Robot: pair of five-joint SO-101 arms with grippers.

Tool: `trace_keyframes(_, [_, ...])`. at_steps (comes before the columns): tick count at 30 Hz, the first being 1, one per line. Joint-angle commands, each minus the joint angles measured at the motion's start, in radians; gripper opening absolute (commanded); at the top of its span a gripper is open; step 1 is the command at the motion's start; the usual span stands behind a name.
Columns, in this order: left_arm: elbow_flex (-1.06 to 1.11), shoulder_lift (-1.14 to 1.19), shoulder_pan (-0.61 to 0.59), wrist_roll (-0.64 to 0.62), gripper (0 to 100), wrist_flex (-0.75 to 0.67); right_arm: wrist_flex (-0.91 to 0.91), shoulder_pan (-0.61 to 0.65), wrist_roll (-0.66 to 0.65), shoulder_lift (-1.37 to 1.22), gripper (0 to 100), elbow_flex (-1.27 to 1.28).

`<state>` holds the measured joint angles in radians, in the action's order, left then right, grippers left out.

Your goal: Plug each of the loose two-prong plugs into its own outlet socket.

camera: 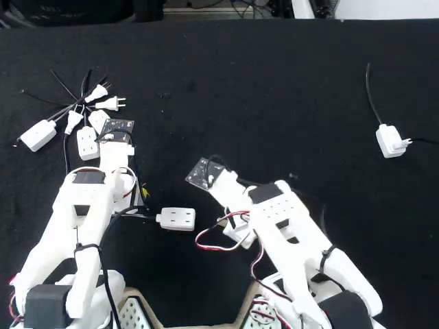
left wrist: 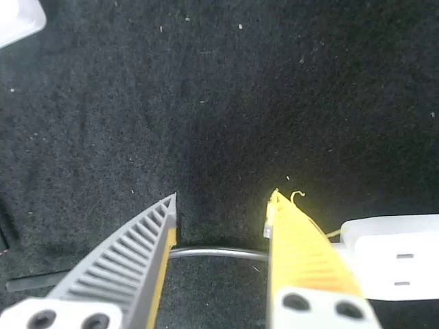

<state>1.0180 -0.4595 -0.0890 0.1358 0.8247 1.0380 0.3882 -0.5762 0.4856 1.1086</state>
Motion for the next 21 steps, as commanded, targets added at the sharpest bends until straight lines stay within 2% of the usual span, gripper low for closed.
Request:
trace_keyframes(1, [-0.007,-0.026,-0.008,-0.009,21,-0.005,0.012,0.011,0.015,0.025,10.8,-0.048])
trace_keyframes(5, [-0.007,-0.026,-0.008,-0.009,21,-0.005,0.012,0.028,0.015,0.019,9.6,-0.045])
trace_keyframes(11, [-0.007,-0.026,-0.010,-0.009,21,-0.005,0.003,0.138,0.068,0.027,9.6,-0.019])
trace_keyframes(21, [-0.007,-0.026,-0.012,-0.009,21,-0.005,-0.032,0.138,0.071,0.019,9.6,0.004])
